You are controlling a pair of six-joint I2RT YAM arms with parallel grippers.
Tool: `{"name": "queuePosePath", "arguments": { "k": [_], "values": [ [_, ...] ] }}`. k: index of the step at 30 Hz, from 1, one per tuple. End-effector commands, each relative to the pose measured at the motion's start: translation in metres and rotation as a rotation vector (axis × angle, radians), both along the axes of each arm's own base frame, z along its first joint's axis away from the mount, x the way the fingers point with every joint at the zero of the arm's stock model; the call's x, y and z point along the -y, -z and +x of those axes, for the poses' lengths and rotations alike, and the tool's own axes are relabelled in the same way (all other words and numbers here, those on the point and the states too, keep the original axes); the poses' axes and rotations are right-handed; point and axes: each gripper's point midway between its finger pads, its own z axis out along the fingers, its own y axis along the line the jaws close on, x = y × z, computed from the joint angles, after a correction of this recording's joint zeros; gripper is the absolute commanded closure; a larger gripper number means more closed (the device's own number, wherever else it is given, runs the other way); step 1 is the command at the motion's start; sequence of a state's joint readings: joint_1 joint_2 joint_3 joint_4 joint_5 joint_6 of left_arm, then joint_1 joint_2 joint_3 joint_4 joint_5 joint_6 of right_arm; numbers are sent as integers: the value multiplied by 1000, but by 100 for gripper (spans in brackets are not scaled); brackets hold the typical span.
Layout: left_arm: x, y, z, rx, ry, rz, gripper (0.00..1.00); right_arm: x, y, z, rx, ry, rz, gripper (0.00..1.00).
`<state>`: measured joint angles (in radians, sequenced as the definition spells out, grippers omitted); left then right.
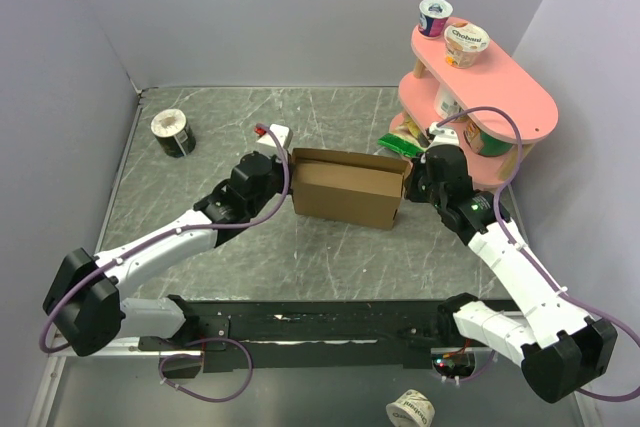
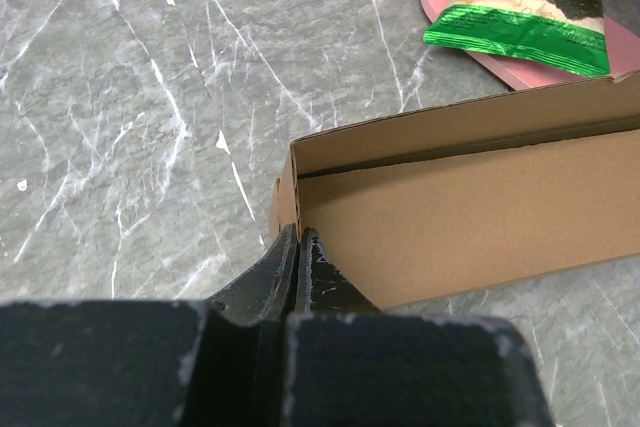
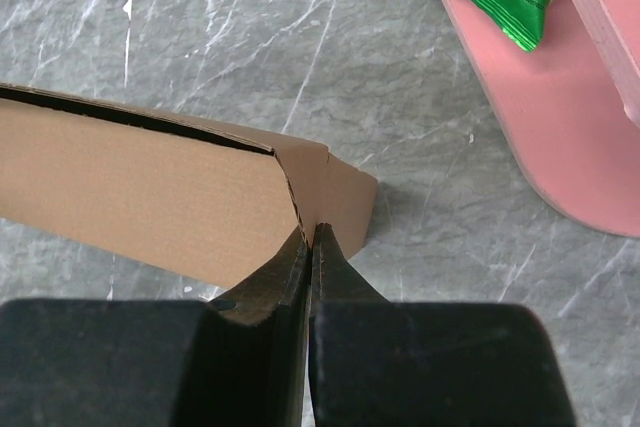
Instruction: Fold the paper box
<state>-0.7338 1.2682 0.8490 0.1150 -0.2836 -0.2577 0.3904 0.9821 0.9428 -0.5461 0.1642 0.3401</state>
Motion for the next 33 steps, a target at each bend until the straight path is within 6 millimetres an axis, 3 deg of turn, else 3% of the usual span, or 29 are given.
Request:
{"name": "queuePosePath", "arguments": {
  "k": [1,7,9,11,15,17,18,25,33],
  "values": [
    [-53,116,-43,-319,-37,372,99,8,-22,8,87,45,-3,100],
    [-31,100,-47,-302,60,278,96,-2,-31,7,104,-5,30,100],
    [-27,93,-47,-294,71,247,79,-1,-32,7,105,-8,22,100],
    [-24,82,-47,-276,85,212,77,-2,-32,8,116,-19,25,100],
    [-19,66,-48,-259,118,157,57,-9,-30,8,115,-57,31,100],
    [-17,58,-48,-246,137,128,52,-10,-30,8,114,-67,32,100],
    [-15,56,-50,-245,147,113,44,-11,-31,8,119,-73,35,100],
    [-4,19,-54,-191,233,-28,34,-12,-32,7,119,-81,31,100],
    [-1,-10,-50,-152,259,-155,37,-13,-31,7,119,-85,38,100]
  ]
}}
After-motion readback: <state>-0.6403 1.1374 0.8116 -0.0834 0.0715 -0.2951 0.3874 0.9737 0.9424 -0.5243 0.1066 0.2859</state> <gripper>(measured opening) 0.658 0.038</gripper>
